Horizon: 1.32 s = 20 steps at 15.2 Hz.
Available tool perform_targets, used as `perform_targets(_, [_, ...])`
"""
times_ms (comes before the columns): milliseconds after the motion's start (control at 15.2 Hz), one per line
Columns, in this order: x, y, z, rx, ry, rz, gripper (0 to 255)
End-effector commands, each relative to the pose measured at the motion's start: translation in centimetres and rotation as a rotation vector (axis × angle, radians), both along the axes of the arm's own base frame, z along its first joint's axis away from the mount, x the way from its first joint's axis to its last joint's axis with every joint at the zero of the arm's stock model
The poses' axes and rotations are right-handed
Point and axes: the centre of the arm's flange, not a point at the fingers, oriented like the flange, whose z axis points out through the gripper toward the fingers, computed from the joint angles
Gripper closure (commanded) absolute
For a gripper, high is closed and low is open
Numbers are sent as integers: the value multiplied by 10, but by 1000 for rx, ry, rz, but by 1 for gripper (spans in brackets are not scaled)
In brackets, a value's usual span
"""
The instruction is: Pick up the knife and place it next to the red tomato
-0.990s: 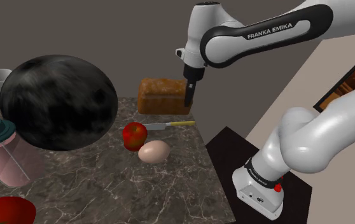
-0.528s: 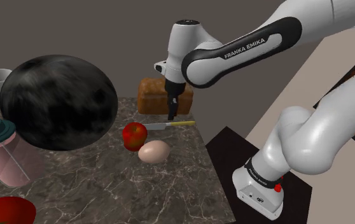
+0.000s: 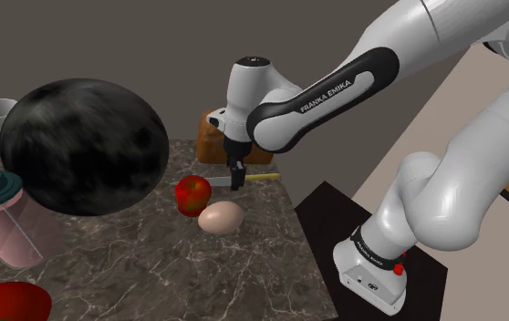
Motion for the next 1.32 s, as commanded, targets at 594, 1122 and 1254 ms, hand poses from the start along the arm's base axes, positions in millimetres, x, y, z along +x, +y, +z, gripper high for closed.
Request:
perform_targets(594, [1, 0, -18, 0, -1, 1, 0])
perform_targets(1122, [1, 0, -18, 0, -1, 1, 255])
perform_targets(1254, [1, 0, -18, 0, -1, 1, 255])
